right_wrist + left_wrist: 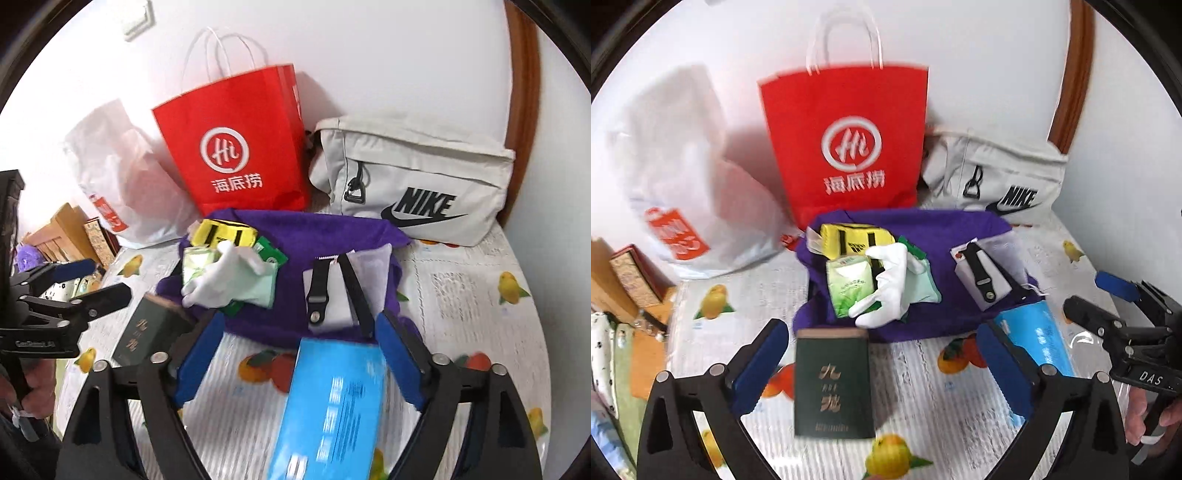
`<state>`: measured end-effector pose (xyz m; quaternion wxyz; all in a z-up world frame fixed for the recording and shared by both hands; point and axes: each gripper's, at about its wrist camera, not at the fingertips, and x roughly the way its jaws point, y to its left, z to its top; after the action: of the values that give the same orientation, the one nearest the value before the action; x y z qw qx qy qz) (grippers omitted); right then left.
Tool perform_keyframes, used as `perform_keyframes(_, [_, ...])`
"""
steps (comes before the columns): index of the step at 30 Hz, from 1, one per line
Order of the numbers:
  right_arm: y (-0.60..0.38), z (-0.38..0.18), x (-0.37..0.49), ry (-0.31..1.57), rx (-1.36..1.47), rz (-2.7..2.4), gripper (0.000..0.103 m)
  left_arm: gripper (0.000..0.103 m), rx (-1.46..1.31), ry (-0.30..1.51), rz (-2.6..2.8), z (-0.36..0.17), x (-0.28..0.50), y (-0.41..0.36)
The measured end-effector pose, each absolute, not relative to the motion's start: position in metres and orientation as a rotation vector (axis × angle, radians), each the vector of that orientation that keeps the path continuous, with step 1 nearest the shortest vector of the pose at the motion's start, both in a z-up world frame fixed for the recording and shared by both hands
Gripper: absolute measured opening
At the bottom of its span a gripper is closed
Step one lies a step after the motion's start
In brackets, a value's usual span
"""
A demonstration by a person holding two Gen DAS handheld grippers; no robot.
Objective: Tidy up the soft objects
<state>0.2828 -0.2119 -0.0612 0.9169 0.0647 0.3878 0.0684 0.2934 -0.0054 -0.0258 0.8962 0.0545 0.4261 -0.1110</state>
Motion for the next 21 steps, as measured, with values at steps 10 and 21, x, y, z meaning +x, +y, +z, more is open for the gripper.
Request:
perform_keyframes(10, [-0.207,-0.036,0.173,0.736,0.119,0.091,0.103,0.103,0.065,0.804,-0.217,0.009,0.184,-0.001])
perform_keyframes(21, [-0.214,-0.025,0.076,0.698,0.162,0.054,0.103,0.103,0.108,0.725,-0.153,0.017,0.090,-0.006])
